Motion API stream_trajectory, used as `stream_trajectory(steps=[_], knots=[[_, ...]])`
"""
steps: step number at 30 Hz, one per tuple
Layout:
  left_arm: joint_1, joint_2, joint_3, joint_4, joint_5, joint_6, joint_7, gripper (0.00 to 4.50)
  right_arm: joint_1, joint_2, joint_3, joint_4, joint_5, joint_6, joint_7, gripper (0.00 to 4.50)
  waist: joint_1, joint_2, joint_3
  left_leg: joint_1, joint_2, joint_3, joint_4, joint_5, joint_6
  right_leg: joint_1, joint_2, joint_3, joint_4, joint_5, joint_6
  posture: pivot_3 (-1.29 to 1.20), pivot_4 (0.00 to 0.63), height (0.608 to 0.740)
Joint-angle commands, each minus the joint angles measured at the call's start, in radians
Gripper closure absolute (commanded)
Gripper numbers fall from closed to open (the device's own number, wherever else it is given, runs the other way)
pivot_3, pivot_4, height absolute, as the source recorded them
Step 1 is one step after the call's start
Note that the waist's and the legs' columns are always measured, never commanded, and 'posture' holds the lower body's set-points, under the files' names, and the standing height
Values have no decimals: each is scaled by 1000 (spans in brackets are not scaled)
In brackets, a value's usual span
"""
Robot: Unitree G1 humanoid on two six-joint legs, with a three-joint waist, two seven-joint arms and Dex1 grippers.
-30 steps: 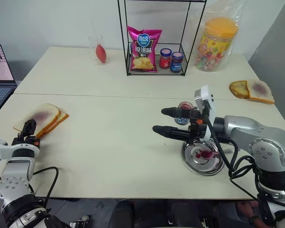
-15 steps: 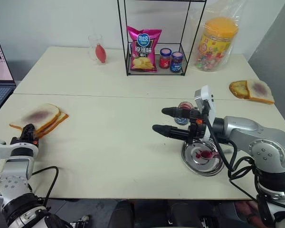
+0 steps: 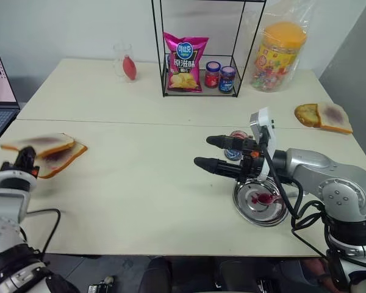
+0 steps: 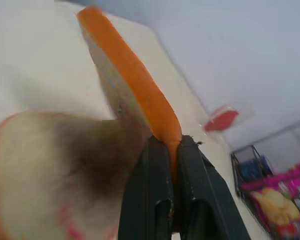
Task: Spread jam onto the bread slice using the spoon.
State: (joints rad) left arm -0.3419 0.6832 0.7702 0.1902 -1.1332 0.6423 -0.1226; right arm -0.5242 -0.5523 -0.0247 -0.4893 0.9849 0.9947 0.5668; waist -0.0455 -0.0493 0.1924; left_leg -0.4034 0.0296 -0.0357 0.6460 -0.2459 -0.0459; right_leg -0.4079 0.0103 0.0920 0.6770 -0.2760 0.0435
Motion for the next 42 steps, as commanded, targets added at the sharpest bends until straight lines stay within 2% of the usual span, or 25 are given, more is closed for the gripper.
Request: stream_trajectory(steps=[1, 4, 6, 8, 11, 16, 21, 26, 31, 34, 42], knots=[[-61, 140, -142, -130, 1, 125, -211, 4449, 28, -44, -59, -67, 82, 26, 16, 0, 2, 0, 0, 0, 0, 0, 0, 0, 0, 0, 0, 0, -1, 0, -1, 0, 150, 740], [-133, 250, -310, -181, 11, 231, -421, 4449, 64, -78, -72, -95, 115, 33, 24, 0, -2, 4, 2, 0, -1, 4, -2, 0, 0, 0, -2, 3, -2, 0, -1, 0, 150, 740], [-140, 324, -479, -241, 124, 207, -596, 4449, 85, -84, -75, -101, 101, 20, 12, 0, -6, 4, 2, 1, -1, 6, -2, 0, 0, -1, -2, 4, -2, 0, -1, 0, 150, 740], [-142, 360, -579, -277, 196, 182, -704, 4449, 95, -85, -76, -103, 97, 11, -2, 0, -11, 5, 2, 1, -1, 6, -3, -1, 0, -2, -1, 4, -2, 0, -1, 0, 150, 740], [-209, 363, -713, -304, 250, 170, -864, 4449, 123, -79, -91, -126, 105, 6, -37, 0, -17, 5, 3, 1, 0, 7, -5, -1, 0, -3, -1, 5, -1, -1, -3, 0, 150, 740], [-303, 292, -955, -237, 451, 63, -1074, 4449, 166, -61, -102, -167, 125, 1, -99, 0, -10, 5, 3, -6, 1, 5, -3, 0, 0, -10, 2, 4, 3, -2, -4, 0, 150, 740], [-366, 217, -1003, -182, 507, 35, -1179, 4449, 182, -53, -104, -183, 134, 1, -147, 0, -11, 6, 3, -12, 2, 5, 0, 0, 0, -15, 3, 5, 3, -1, -5, 0, 150, 740], [-397, 181, -1157, 47, 804, -206, -1226, 4449, 187, -42, -102, -208, 159, 1, -204, 0, -5, 8, 3, -12, 0, 3, 0, 0, 0, -14, 2, 3, 3, -1, -5, 0, 150, 740], [-517, 95, -1129, 302, 919, -328, -1200, 4449, 193, -62, -116, -219, 190, 6, -231, 0, 0, 6, 3, -13, 0, 3, 1, 0, 0, -15, 2, 2, 4, -1, -5, 0, 150, 740], [-532, 77, -1160, 370, 978, -400, -1254, 4449, 185, -69, -114, -215, 201, 3, -244, 0, 5, 6, 3, -15, 0, 0, 2, 0, 0, -14, 2, 0, 3, -1, -5, 0, 150, 740], [-594, -25, -1131, 530, 1074, -555, -1217, 4449, 183, -75, -100, -206, 193, -10, -241, 0, 14, 6, 3, -14, 0, -2, 2, 0, 0, -13, 2, -2, 4, -1, -5, 0, 150, 740]])
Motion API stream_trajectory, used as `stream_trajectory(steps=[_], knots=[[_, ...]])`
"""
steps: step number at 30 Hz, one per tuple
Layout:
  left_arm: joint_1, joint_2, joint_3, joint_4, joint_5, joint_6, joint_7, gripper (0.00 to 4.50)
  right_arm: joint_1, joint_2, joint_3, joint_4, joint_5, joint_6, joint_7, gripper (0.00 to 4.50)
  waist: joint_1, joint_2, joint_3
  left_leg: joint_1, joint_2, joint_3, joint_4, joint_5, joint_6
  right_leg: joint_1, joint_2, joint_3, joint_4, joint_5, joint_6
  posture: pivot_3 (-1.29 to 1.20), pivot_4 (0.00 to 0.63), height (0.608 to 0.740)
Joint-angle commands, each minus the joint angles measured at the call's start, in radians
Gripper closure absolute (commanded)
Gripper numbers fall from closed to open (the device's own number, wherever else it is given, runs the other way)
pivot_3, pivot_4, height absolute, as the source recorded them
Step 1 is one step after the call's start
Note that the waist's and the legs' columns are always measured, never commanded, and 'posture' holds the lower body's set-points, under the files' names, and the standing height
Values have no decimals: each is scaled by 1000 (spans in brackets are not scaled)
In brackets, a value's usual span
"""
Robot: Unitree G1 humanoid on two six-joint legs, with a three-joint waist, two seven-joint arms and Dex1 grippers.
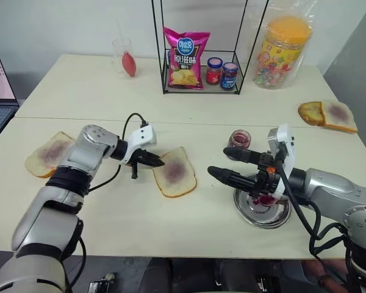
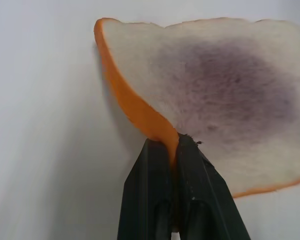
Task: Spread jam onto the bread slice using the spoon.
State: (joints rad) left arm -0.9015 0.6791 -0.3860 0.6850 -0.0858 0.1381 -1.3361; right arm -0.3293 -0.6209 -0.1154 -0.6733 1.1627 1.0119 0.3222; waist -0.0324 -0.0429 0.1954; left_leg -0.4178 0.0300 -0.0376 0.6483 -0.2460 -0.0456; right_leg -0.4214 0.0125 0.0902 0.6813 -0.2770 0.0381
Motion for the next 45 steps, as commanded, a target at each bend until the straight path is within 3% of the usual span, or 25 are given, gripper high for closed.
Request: stream_trajectory(steps=[1, 4, 11, 15, 22, 26, 29, 34, 39, 42, 45], knots=[[-41, -31, 28, 51, 30, -58, -10, 4449, -13, -6, -8, -19, 13, -28, 6, 0, 2, 0, 0, 0, 0, 0, 0, 0, 0, 0, 0, 0, 0, 0, 0, 0, 150, 740], [-64, -58, 44, 97, 39, -80, -2, 4449, -15, -7, -7, -15, 12, -30, 9, 0, 2, 0, 0, 0, -1, -1, 1, 0, 0, 1, 0, -1, 0, 0, 0, 0, 150, 740], [-141, -124, 105, 250, 66, -137, 98, 3055, -6, -10, -15, -7, 5, -35, 11, 0, 4, 0, 0, -1, -1, -2, 6, 0, 0, 2, 0, -2, 1, 1, 2, 0, 150, 740], [-147, -130, 111, 258, 72, -150, 50, 2332, 5, -13, -18, -9, 10, -33, 9, 0, 2, 0, 0, -5, -1, -4, 13, 0, 1, 2, 0, -4, 2, 2, 4, 0, 150, 740], [-108, 8, 117, 139, 94, -156, -59, 914, 80, -58, -81, -35, 44, -24, 0, 0, -2, 0, -1, -5, 0, -4, 14, 0, 1, 1, 0, -3, 3, 3, 4, 0, 150, 740], [-100, 45, 156, 81, 103, -233, 28, 100, 185, -91, -232, -41, 146, -36, -85, 0, 1, 0, -1, -6, 0, -5, 14, 0, 1, 1, 0, -4, 5, 3, 4, 0, 150, 740], [-64, -24, 218, -94, -28, -111, 16, 44, 291, -120, -364, -34, 252, -44, -137, 0, 15, 0, -1, -6, -1, -6, 15, 0, 0, 2, -1, -4, 5, 3, 4, 0, 150, 740], [50, -114, 199, -503, -195, 86, -43, 44, 641, -76, -622, -1, 473, -92, -211, 0, 33, 0, -1, -5, -1, -11, 17, 0, 0, 11, -6, -10, -1, 4, 6, 0, 150, 740], [150, -181, 152, -678, -258, 167, -33, 44, 831, 20, -667, 45, 642, -170, -251, 0, 9, 5, -3, 3, -2, -10, 15, 0, 1, 15, -3, -8, 0, 4, 6, 0, 150, 740], [199, -216, 106, -694, -216, 118, -16, 44, 909, 55, -667, 42, 657, -192, -248, 0, 3, 18, -10, 9, 0, -10, 14, 0, 1, 20, 0, -7, 0, 1, 8, 0, 150, 740], [218, -245, 73, -700, -179, 77, 14, 44, 964, 86, -646, 53, 623, -213, -257, 0, -5, 20, -10, 17, 0, -4, 12, 2, 3, 24, 2, 2, 1, 1, 3, 0, 150, 740]])
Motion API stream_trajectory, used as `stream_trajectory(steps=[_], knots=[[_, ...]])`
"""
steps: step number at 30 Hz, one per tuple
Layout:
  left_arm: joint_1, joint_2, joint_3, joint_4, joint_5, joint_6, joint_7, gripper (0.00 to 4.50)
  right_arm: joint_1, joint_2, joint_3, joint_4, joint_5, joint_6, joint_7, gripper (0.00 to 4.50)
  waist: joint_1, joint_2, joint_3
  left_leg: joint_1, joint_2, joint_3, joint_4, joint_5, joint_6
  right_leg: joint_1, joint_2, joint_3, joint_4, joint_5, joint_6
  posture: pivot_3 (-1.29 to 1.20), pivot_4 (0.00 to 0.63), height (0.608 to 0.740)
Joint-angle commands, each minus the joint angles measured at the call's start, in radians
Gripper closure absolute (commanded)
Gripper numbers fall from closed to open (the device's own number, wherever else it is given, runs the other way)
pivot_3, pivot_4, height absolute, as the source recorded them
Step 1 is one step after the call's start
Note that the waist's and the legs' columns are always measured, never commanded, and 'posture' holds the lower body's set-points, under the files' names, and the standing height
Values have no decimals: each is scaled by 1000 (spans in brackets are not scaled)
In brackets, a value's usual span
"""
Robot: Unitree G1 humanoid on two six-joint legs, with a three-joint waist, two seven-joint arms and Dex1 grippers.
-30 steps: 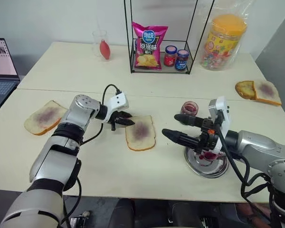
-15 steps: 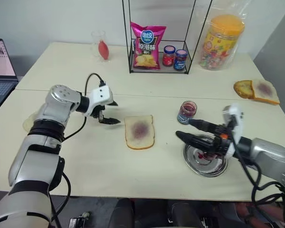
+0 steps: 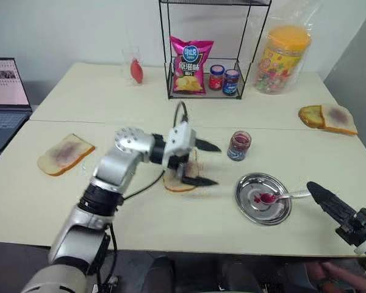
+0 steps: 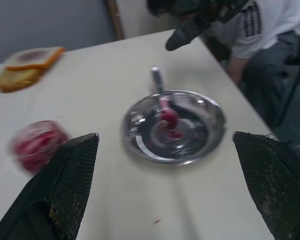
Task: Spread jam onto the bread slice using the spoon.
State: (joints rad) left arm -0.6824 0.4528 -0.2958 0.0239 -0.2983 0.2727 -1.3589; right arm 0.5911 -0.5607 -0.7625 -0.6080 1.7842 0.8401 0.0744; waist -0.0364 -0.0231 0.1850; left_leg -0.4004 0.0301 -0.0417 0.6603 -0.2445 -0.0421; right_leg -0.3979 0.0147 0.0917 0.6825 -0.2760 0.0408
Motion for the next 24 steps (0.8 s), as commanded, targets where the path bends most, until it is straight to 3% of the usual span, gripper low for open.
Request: stream_trajectory(steps=[1, 10, 17, 24], knots=[[-1, -21, -28, -29, 55, -77, 46, 44, 46, 33, 20, -5, -17, -50, -11, 0, -1, 0, 0, 2, 1, 0, 0, 0, 0, 4, 1, 1, 0, -1, -2, 0, 150, 740], [35, -86, -29, -44, 91, -47, 197, 44, -146, 100, 218, 167, -267, -130, -37, 0, -13, 2, -2, 4, -1, 6, 0, 0, 0, 6, 0, 7, -5, -1, 0, 0, 150, 740], [44, -57, -21, -113, 64, 71, 220, 44, -273, 142, 249, 266, -323, -159, -44, 0, -10, 3, -2, 0, -1, 4, -1, 0, 0, 2, 1, 5, -4, 1, 6, 0, 150, 740], [60, -14, 9, -237, -68, 284, 202, 44, -368, 175, 260, 347, -310, -156, -34, 0, -19, 3, -2, 1, -1, 5, 0, 0, 0, 2, 0, 6, -3, 1, 6, 0, 150, 740]])
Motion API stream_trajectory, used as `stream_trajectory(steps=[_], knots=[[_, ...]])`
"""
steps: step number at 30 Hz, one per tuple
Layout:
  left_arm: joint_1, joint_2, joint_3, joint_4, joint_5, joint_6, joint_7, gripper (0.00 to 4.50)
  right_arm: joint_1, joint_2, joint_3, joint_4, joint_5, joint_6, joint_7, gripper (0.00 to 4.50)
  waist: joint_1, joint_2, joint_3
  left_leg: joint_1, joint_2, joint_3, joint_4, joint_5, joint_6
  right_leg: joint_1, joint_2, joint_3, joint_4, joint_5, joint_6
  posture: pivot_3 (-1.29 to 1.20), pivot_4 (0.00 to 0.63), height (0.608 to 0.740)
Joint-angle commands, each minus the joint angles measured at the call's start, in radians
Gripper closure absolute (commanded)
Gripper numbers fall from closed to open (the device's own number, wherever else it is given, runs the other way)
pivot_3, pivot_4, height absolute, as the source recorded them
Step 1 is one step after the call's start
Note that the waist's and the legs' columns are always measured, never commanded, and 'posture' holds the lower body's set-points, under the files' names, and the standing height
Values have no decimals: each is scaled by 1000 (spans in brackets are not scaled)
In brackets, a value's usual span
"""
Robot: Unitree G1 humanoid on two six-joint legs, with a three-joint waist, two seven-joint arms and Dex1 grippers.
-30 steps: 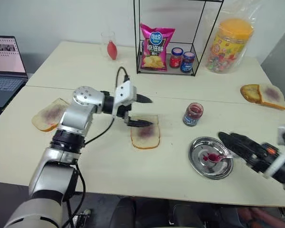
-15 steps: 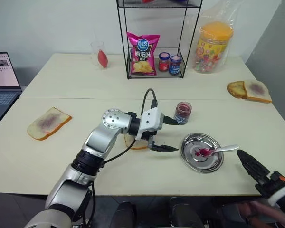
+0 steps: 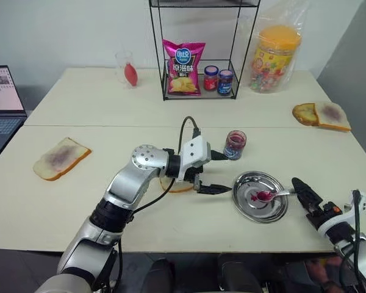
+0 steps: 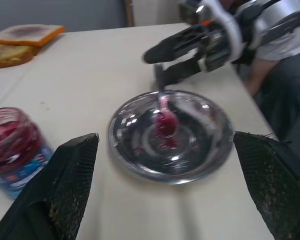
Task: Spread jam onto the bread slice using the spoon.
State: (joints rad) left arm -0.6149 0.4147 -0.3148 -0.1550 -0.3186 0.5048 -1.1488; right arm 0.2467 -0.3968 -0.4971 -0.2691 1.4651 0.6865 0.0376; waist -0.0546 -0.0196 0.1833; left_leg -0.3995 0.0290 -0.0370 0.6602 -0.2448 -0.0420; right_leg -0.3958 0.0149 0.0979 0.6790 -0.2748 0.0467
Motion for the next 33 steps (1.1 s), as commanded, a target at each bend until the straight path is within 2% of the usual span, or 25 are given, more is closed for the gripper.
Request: stream_trajectory(steps=[1, 4, 7, 13, 17, 20, 25, 31, 33], knots=[[-7, 33, 27, -62, -53, 60, -10, 44, -32, 16, 1, 17, 4, 0, 6, 0, -2, 0, 0, 0, 0, 0, 0, 0, 0, 0, 0, 0, 0, 0, -1, 0, 150, 740], [-5, 46, 21, -65, -53, 58, -2, 44, -42, 26, 11, 31, -15, 4, 7, 0, -4, 0, 0, 1, 0, 0, 0, 0, 0, 0, 0, 1, 0, -2, -3, 0, 150, 740], [-5, 47, 25, -69, -65, 74, 11, 0, -37, 31, 12, 26, -21, 5, 14, 487, -4, 0, 0, 1, 0, 1, 0, 0, 0, 0, 0, 1, 0, -2, -4, 0, 150, 740], [-14, 39, 28, -76, -90, 97, 28, 0, -44, 34, 11, 28, -32, 10, 24, 1901, -4, 0, 0, 1, 0, 1, -1, 0, 0, 0, 0, 1, 0, -2, -3, 0, 150, 740], [-15, 34, 34, -90, -112, 117, 44, 0, -53, 47, 18, 24, -34, 10, 19, 2693, -3, 0, 0, 0, 0, 1, -1, 0, 0, -1, 0, 1, 0, -2, -3, 0, 150, 740], [-9, 39, 34, -95, -116, 118, 53, 0, -54, 53, 21, 18, -37, 12, 19, 3472, -4, 0, 0, 0, 0, 1, -1, 0, 0, -1, 0, 1, 0, -2, -3, 0, 150, 740], [-2, 48, 33, -101, -121, 117, 60, 0, -51, 48, 12, 23, -37, 17, 27, 4484, -4, -1, 0, 0, 0, 1, 0, 0, 0, -1, 0, 2, 0, -2, -4, 0, 150, 740], [4, 59, 32, -103, -122, 112, 61, 0, -55, 35, 6, 24, -40, 24, 36, 4484, -4, -1, 0, 1, 0, 2, 0, 0, 0, 0, 0, 2, 0, -3, -4, 0, 150, 740], [14, 71, 51, -110, -131, 126, 73, 0, -55, -4, 13, -18, -66, 36, 63, 4484, -4, 0, 0, 0, 0, 2, -1, 0, 0, -1, 0, 2, -1, -3, -5, 0, 150, 740]])
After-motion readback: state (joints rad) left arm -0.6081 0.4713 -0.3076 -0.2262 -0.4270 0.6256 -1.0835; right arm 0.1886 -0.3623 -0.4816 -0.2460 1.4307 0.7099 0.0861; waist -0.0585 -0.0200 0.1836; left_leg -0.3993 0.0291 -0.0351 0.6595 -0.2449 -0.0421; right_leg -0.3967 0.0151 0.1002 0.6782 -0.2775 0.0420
